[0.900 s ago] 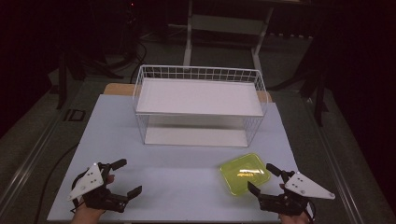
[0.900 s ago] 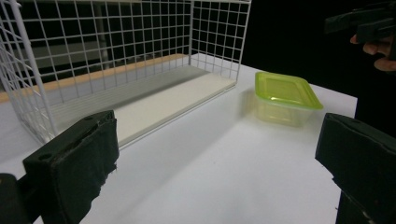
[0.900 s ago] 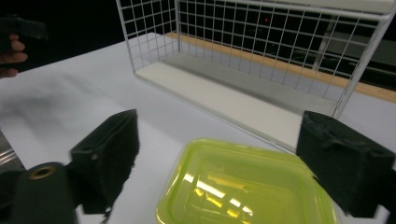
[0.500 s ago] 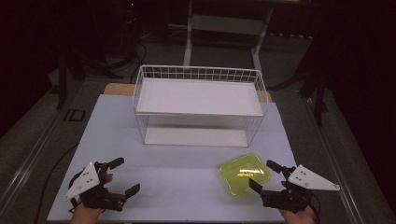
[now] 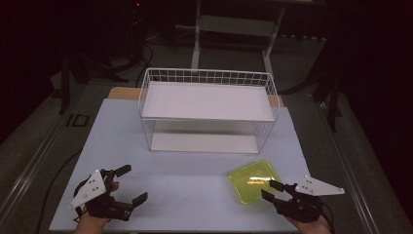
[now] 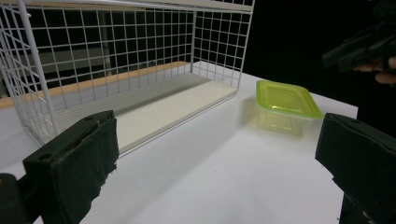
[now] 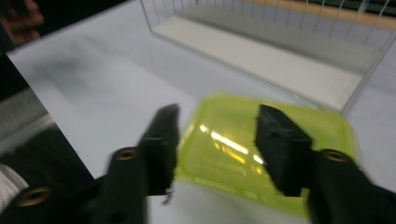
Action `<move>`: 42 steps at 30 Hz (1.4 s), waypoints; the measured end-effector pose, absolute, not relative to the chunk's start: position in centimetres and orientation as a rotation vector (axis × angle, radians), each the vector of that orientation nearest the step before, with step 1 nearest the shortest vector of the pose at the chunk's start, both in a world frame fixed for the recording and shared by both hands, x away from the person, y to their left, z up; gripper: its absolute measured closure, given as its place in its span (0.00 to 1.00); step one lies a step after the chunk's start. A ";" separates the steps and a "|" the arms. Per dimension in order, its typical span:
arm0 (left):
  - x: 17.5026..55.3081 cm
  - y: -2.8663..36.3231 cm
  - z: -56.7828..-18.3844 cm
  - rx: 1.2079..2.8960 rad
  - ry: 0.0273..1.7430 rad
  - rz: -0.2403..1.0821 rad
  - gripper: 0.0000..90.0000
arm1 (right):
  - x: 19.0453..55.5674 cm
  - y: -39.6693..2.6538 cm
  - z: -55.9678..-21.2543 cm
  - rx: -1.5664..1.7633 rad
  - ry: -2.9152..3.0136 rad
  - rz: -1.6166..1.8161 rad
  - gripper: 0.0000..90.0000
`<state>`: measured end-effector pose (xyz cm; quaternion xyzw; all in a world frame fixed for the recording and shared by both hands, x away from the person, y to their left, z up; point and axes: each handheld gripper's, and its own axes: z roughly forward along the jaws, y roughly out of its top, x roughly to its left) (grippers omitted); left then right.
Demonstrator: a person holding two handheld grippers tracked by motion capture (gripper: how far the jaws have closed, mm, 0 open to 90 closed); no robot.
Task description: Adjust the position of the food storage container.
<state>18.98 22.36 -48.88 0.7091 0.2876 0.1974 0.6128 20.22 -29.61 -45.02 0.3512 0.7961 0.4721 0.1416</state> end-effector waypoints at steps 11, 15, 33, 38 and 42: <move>18.9 22.0 -48.9 1.648 0.653 0.455 0.00 | 20.4 -29.2 -48.7 0.975 2.479 1.198 1.00; 19.0 22.1 -49.0 1.644 0.658 0.457 0.00 | 20.7 -28.7 -49.7 0.929 2.509 1.166 1.00; 18.9 22.2 -49.0 1.642 0.657 0.455 0.00 | 23.6 -25.7 -50.0 0.858 2.565 1.113 1.00; 19.0 22.1 -49.0 1.646 0.656 0.450 0.00 | 24.1 -25.7 -49.7 0.878 2.547 1.145 1.00; 18.9 22.0 -49.1 1.652 0.656 0.449 0.00 | 24.2 -27.6 -48.2 0.884 2.458 1.149 1.00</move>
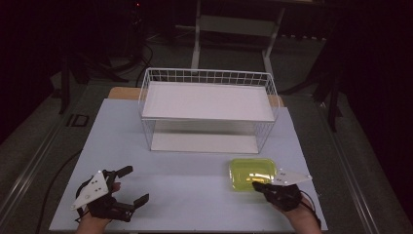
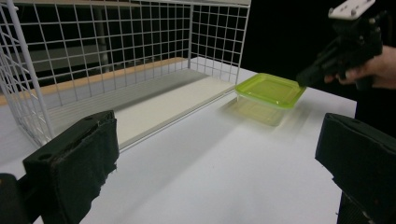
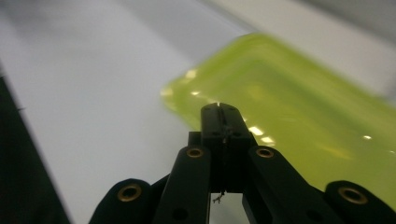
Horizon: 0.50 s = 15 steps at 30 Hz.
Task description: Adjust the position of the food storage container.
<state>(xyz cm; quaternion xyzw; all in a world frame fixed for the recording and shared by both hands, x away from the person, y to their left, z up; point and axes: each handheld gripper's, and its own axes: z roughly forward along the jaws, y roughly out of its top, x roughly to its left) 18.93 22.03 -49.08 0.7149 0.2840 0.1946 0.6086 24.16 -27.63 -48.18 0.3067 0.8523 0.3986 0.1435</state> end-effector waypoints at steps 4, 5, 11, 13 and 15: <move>18.9 21.9 -49.1 1.652 0.650 0.451 0.00 | 25.2 -31.2 -47.7 0.969 2.344 1.048 1.00; 18.9 21.9 -49.1 1.653 0.648 0.451 0.00 | 25.6 -32.0 -47.8 0.997 2.322 1.024 1.00; 19.0 21.8 -49.2 1.654 0.653 0.439 0.00 | 27.3 -34.9 -49.4 1.099 2.278 0.949 1.00; 19.1 21.7 -49.2 1.659 0.654 0.439 0.00 | 27.7 -35.2 -50.1 1.120 2.279 0.944 1.00; 19.1 21.7 -49.3 1.659 0.652 0.436 0.00 | 27.9 -35.3 -50.3 1.130 2.284 0.948 1.00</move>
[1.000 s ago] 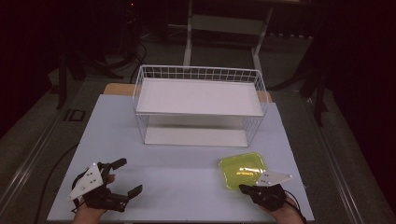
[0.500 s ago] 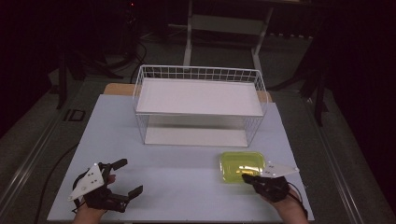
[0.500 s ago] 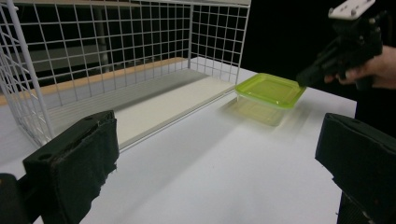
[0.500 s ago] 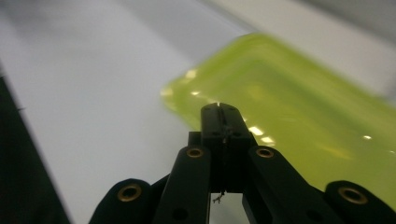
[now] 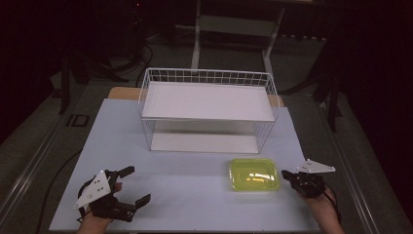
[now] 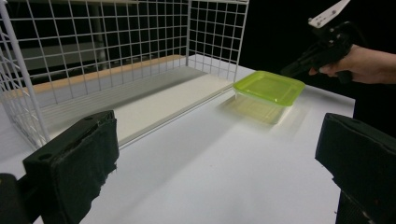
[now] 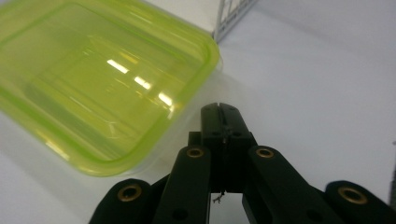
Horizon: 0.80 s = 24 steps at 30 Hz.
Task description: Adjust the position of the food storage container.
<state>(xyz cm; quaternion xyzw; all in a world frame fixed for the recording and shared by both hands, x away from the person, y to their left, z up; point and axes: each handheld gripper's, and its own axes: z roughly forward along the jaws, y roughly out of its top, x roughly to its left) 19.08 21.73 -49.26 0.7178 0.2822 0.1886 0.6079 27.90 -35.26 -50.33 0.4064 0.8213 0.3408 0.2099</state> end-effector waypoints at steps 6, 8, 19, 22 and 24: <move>19.0 21.7 -49.3 1.660 0.657 0.429 0.00 | 28.1 -34.2 -50.6 1.118 2.311 1.003 1.00; 19.0 21.7 -49.3 1.663 0.658 0.430 0.00 | 28.1 -33.6 -50.5 1.103 2.323 1.003 1.00; 18.9 21.5 -49.4 1.676 0.655 0.421 0.00 | 28.5 -29.7 -50.7 1.032 2.401 1.044 1.00; 18.9 21.5 -49.4 1.678 0.650 0.417 0.00 | 28.7 -28.6 -50.6 1.009 2.420 1.046 1.00; 18.8 21.4 -49.4 1.674 0.650 0.413 0.00 | 28.9 -28.0 -50.6 0.990 2.430 1.046 1.00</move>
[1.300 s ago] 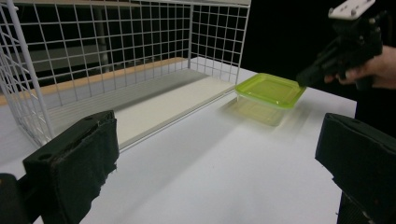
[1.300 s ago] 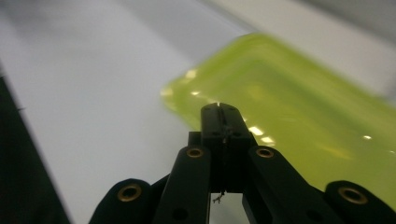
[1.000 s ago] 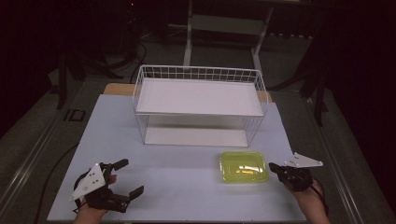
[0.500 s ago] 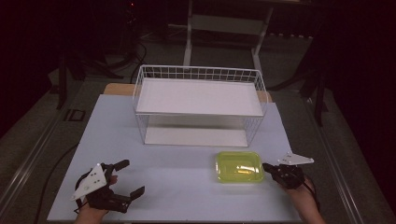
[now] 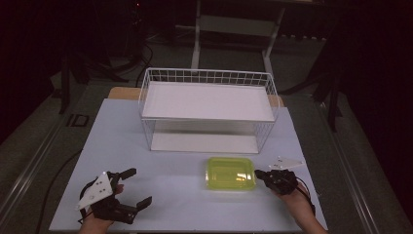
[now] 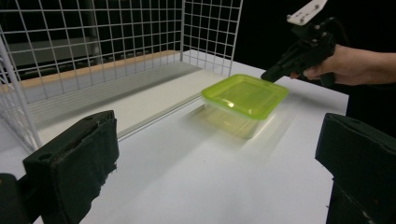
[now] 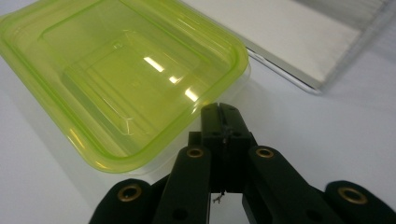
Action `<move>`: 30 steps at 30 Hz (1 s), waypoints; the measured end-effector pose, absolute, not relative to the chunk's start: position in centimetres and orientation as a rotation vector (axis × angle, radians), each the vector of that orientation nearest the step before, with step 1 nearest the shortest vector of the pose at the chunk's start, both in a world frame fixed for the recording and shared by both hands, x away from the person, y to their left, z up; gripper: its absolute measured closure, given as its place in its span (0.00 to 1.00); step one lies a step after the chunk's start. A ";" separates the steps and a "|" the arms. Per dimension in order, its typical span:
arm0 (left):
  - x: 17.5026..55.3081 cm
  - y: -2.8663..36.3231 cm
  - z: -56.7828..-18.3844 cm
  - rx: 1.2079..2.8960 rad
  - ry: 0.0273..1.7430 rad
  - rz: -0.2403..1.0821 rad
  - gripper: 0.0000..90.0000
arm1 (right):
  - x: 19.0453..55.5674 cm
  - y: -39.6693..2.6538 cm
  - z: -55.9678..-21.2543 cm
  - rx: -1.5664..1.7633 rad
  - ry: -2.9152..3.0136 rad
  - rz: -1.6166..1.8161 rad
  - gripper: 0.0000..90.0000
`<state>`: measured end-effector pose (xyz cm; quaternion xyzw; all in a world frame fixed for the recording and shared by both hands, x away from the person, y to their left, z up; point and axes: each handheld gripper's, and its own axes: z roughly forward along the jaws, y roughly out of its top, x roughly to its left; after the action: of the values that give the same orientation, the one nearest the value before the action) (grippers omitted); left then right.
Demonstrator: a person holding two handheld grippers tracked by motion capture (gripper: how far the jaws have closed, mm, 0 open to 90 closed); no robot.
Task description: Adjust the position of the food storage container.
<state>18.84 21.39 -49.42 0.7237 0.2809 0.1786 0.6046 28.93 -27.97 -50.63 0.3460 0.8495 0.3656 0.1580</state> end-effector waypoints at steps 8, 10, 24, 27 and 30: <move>18.8 21.3 -49.5 1.681 0.645 0.406 0.00 | 29.6 -25.6 -50.6 0.939 2.468 1.057 1.00; 18.8 21.3 -49.5 1.682 0.646 0.407 0.00 | 29.6 -25.3 -50.6 0.934 2.472 1.059 1.00; 18.8 21.2 -49.6 1.688 0.650 0.400 0.00 | 29.9 -22.3 -50.4 0.869 2.503 1.079 1.00; 18.8 21.2 -49.6 1.689 0.648 0.398 0.00 | 29.9 -21.9 -50.4 0.860 2.511 1.088 1.00; 18.8 21.2 -49.6 1.688 0.650 0.397 0.00 | 30.0 -21.7 -50.3 0.857 2.507 1.092 1.00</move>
<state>18.84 21.17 -49.57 0.7284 0.2806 0.1712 0.6012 30.00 -21.71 -50.27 0.2963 0.8665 0.3775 0.1374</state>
